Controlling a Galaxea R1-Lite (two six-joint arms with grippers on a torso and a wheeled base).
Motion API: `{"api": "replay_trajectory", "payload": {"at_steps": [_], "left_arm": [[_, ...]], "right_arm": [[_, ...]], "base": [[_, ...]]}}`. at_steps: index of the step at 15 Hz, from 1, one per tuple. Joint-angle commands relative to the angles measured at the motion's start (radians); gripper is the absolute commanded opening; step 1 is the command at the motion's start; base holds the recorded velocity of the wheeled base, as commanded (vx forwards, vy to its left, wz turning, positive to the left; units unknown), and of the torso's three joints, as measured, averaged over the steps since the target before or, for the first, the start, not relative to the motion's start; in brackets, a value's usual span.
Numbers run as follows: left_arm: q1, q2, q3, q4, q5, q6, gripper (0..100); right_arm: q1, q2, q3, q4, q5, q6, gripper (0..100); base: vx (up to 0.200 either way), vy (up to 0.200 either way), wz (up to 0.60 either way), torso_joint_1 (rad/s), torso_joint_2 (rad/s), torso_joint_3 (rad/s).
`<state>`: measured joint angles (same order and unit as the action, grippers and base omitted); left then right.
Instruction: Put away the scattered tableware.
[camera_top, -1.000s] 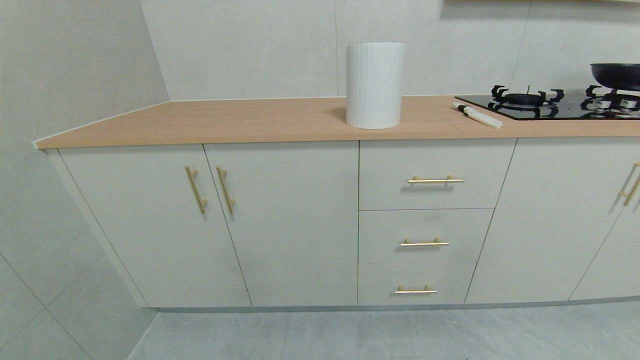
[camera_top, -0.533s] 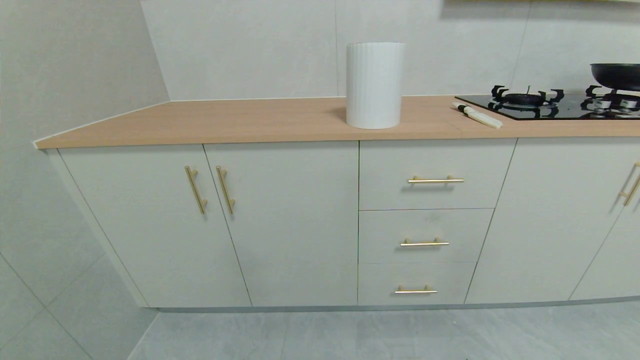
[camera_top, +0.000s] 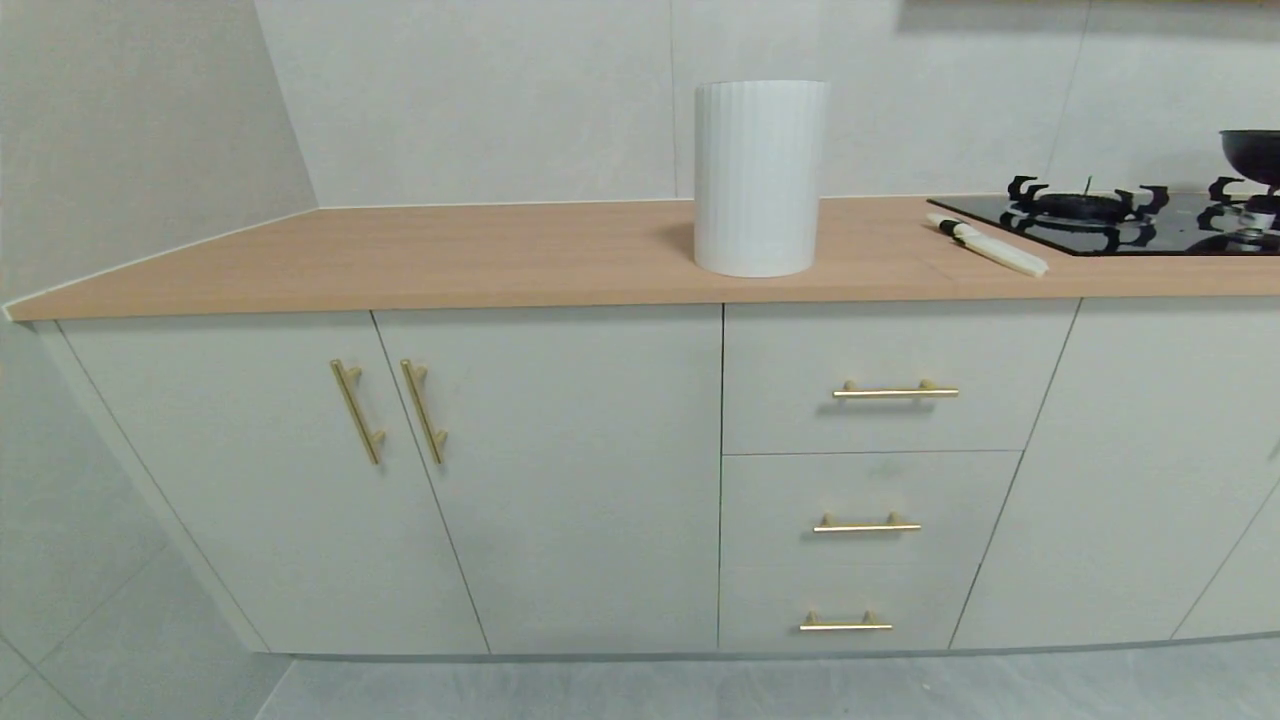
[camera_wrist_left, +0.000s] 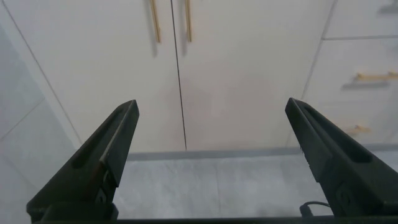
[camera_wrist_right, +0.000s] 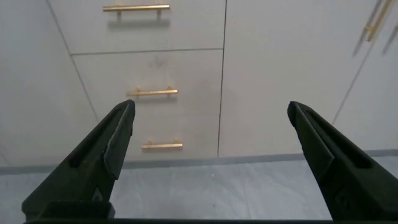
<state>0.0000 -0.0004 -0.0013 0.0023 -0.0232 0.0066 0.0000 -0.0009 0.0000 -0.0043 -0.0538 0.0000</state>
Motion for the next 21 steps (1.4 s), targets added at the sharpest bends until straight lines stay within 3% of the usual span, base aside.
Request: {"api": "replay_trajectory", "payload": {"at_steps": [1,14,21], "left_arm": [[0.0,0.0,0.0,0.001,0.0,0.0,100],[0.0,0.0,0.0,-0.001,0.0,0.0,100],[0.0,0.0,0.0,0.001,0.0,0.001,100]], "right_arm": [[0.0,0.002,0.0,0.0,0.0,0.0,100],[0.0,0.002,0.0,0.0,0.0,0.002,100],[0.0,0.002,0.0,0.0,0.0,0.002,100]], "base": [[0.2,0.0,0.0,-0.002,0.0,-0.002],[0.2,0.0,0.0,0.002,0.0,0.003],[0.0,0.0,0.0,0.0,0.0,0.0]]}}
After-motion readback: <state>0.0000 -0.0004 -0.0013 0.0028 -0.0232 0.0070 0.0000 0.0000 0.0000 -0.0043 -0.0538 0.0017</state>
